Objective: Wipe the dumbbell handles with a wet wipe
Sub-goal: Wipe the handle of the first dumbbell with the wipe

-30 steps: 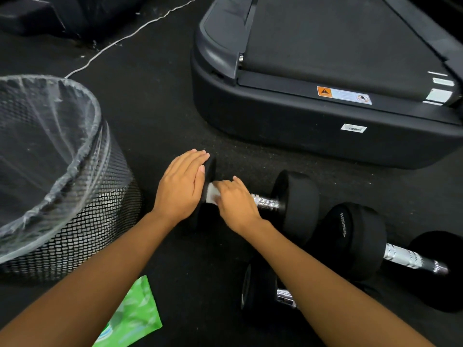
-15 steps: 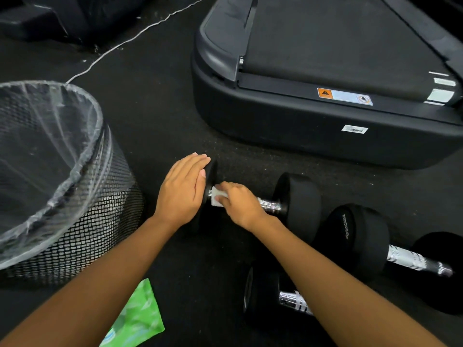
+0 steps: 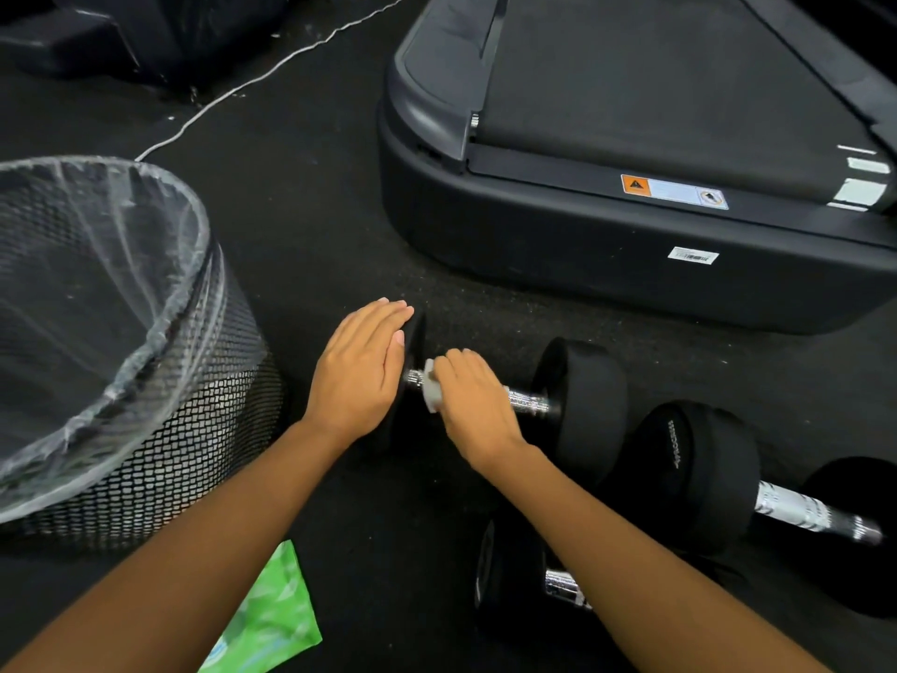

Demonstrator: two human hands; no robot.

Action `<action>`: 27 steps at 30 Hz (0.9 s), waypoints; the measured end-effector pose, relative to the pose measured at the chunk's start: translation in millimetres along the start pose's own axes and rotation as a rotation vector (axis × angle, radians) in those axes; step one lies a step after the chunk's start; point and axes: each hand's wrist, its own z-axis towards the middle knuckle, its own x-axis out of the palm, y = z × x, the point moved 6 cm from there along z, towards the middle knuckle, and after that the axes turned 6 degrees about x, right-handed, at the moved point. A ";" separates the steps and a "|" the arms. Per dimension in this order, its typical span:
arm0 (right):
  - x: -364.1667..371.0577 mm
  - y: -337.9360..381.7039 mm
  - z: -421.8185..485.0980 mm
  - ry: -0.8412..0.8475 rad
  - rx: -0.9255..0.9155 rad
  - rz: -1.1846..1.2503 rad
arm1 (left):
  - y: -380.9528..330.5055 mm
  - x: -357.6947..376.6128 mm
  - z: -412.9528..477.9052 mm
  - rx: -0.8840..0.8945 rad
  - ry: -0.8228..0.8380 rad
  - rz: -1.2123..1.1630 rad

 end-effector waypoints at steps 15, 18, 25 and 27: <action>1.9 -22.1 16.2 0.394 0.214 0.213 | -0.6 0.1 -0.9 0.005 -0.016 -0.009; -0.1 -28.1 11.2 0.390 0.204 0.340 | -0.7 -0.3 -1.0 0.005 -0.016 -0.016; -4.0 -40.9 18.9 0.514 0.323 0.162 | -1.9 -1.5 0.6 0.006 -0.031 -0.026; 0.0 -29.0 24.2 0.487 0.299 0.108 | -1.8 -1.9 0.8 0.009 -0.036 -0.022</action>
